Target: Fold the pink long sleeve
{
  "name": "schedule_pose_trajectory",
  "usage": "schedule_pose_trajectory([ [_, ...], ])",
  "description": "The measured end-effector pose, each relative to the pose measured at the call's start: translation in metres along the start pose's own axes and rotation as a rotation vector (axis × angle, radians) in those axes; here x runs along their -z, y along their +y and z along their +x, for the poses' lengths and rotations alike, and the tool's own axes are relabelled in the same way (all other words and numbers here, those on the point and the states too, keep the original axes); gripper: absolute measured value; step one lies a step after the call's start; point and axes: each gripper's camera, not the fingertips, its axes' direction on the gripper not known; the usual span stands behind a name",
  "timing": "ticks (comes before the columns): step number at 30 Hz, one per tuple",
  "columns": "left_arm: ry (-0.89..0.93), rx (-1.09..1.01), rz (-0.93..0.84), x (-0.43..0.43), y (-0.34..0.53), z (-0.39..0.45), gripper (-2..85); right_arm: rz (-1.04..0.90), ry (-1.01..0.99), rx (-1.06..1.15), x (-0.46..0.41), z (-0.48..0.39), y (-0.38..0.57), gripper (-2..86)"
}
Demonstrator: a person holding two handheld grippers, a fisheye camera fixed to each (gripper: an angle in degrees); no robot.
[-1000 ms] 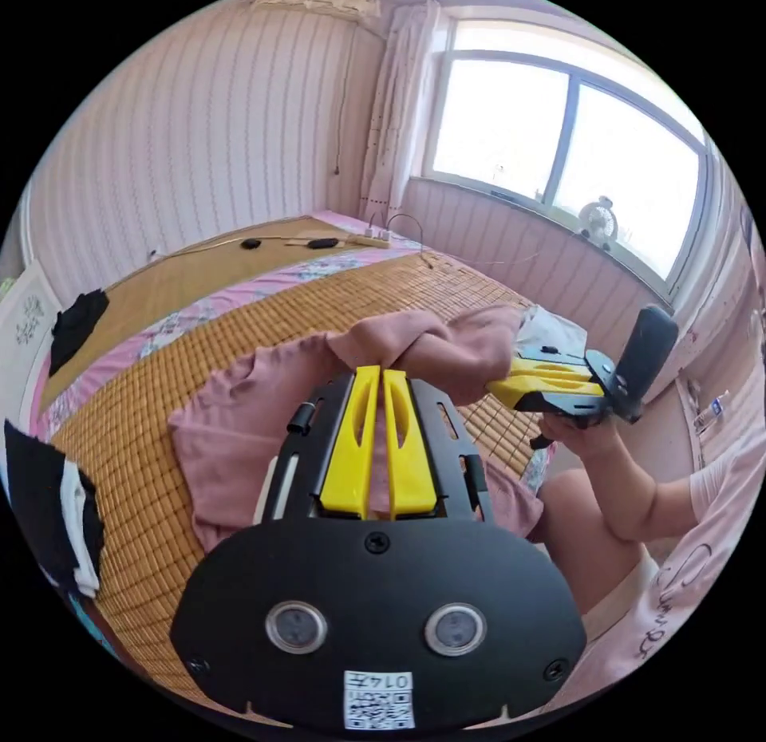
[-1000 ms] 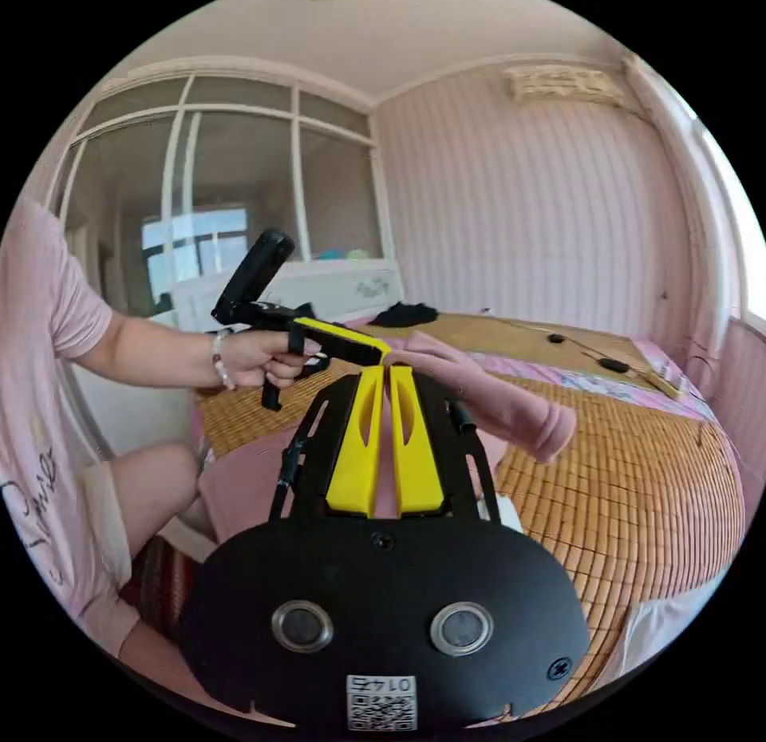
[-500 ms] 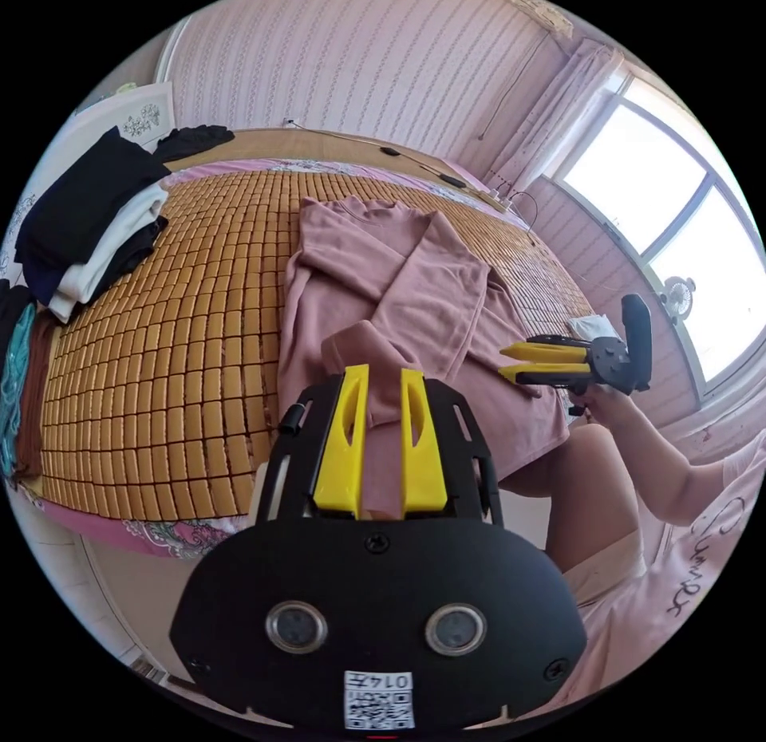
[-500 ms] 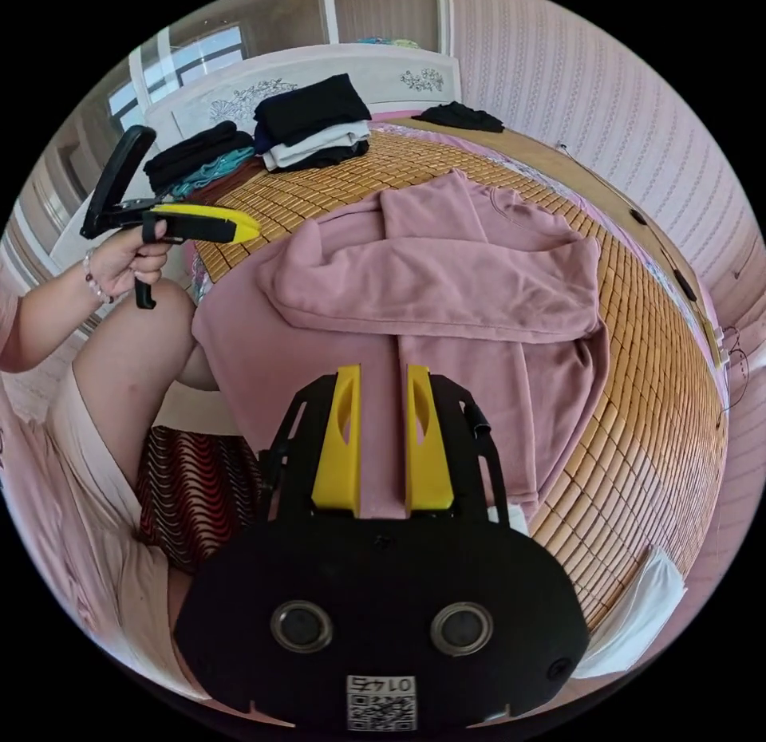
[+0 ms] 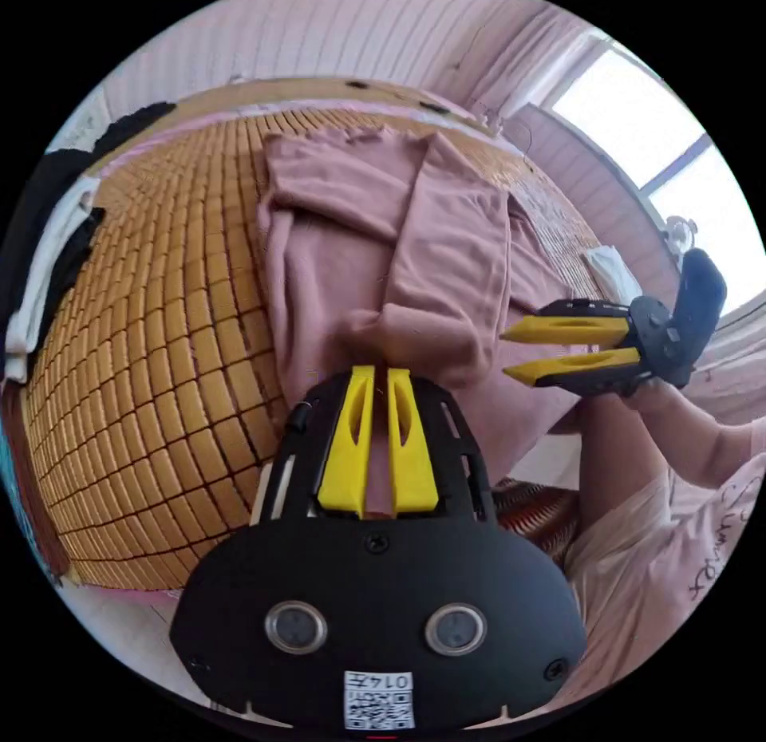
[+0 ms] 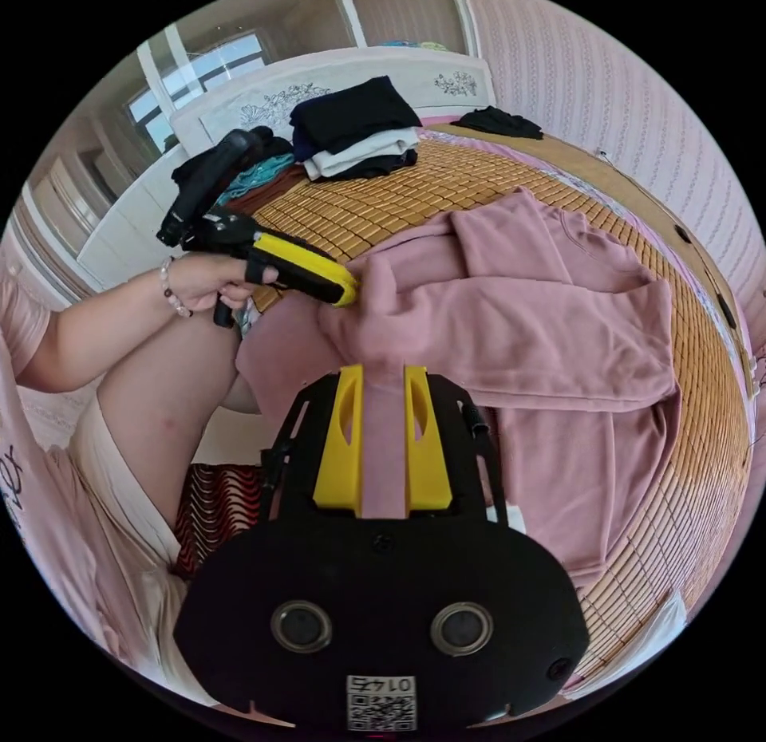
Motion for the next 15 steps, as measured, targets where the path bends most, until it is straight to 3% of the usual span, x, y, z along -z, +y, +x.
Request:
schedule_pose_trajectory([
  [3,0.108,0.056,-0.047,0.011,-0.001,-0.015,-0.5,-0.019,0.010,-0.007,-0.005,-0.003,-0.006,8.3],
  [7,0.249,0.207,0.098,0.075,0.032,-0.028,-0.6,0.022,0.040,-0.058,0.013,0.011,-0.008,8.1],
  [11,0.181,0.355,0.155,0.103,0.062,-0.044,1.5,0.013,0.014,-0.095,0.024,0.022,-0.004,8.1],
  [15,0.078,0.278,0.208,0.118,0.055,-0.047,4.5,0.025,-0.025,0.022,0.022,-0.007,-0.005,7.9],
])
